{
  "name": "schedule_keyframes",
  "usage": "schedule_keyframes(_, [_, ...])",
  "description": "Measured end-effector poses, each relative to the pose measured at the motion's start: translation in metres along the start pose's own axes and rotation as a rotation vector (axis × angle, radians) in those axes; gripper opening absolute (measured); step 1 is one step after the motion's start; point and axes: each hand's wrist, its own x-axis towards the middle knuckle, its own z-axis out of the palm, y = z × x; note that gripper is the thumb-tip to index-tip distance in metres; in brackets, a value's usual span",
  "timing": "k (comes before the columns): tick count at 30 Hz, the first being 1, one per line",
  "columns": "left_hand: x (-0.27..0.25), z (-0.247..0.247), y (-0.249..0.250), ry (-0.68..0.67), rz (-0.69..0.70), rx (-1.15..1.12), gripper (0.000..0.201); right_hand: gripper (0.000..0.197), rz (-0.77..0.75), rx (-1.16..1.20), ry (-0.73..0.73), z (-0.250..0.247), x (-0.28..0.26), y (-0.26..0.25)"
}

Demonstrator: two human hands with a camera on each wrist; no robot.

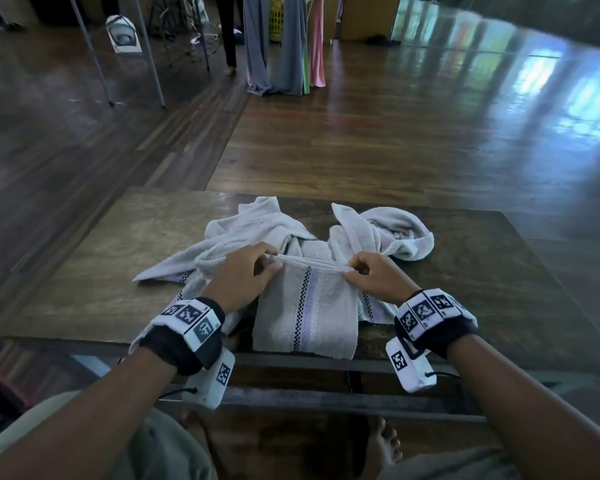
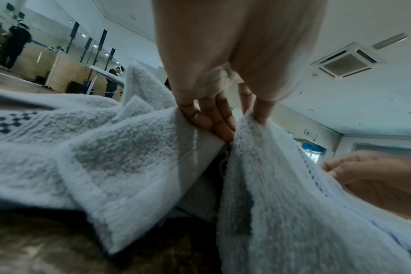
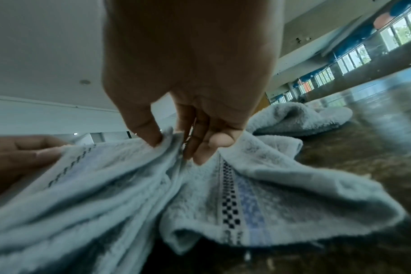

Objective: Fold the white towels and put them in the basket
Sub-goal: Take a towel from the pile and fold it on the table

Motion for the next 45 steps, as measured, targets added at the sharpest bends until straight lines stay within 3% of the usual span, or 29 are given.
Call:
schedule_keyframes(6, [0.006, 0.004, 0.001, 0.03, 0.048, 0.047, 0.018, 0.017, 0.014, -0.042, -0.062, 0.004, 0.009, 0.002])
schedule_keyframes(11, [0.009, -0.004, 0.006, 0.0, 0.085, 0.081, 0.01, 0.037, -0.008, -0.011, -0.188, -0.001, 0.013, -0.001])
schedule_keyframes(16, [0.009, -0.007, 0.005, -0.054, 0.069, 0.079, 0.006, 0.026, 0.026, 0.137, -0.232, -0.008, 0.014, -0.001])
schedule_keyframes(21, [0.01, -0.009, 0.004, -0.055, -0.018, 0.051, 0.011, 0.016, -0.02, 0.242, -0.197, -0.011, 0.017, -0.004])
schedule_keyframes(26, [0.012, -0.015, 0.003, 0.037, -0.055, -0.026, 0.007, 0.015, -0.033, 0.376, -0.067, -0.012, 0.02, -0.011])
schedule_keyframes(28, [0.013, -0.016, 0.001, 0.063, -0.031, -0.022, 0.006, 0.014, -0.039, 0.373, -0.008, -0.009, 0.021, -0.009])
schedule_keyframes(32, [0.013, -0.009, -0.003, 0.04, 0.145, 0.119, 0.006, 0.014, -0.076, 0.156, 0.071, 0.002, 0.021, -0.003])
schedule_keyframes(35, [0.012, -0.008, -0.005, 0.025, 0.277, 0.204, 0.01, 0.012, -0.198, 0.081, 0.161, 0.004, 0.021, -0.004])
schedule_keyframes(38, [0.013, -0.011, -0.008, 0.03, 0.296, 0.213, 0.006, 0.011, -0.276, 0.073, 0.171, 0.006, 0.021, -0.005])
schedule_keyframes(43, [0.013, -0.011, -0.01, 0.022, 0.294, 0.296, 0.02, 0.012, -0.233, 0.115, 0.186, 0.008, 0.024, -0.007])
schedule_keyframes(45, [0.012, -0.01, -0.009, 0.038, 0.264, 0.286, 0.016, 0.011, -0.236, 0.108, 0.19, 0.009, 0.025, -0.007])
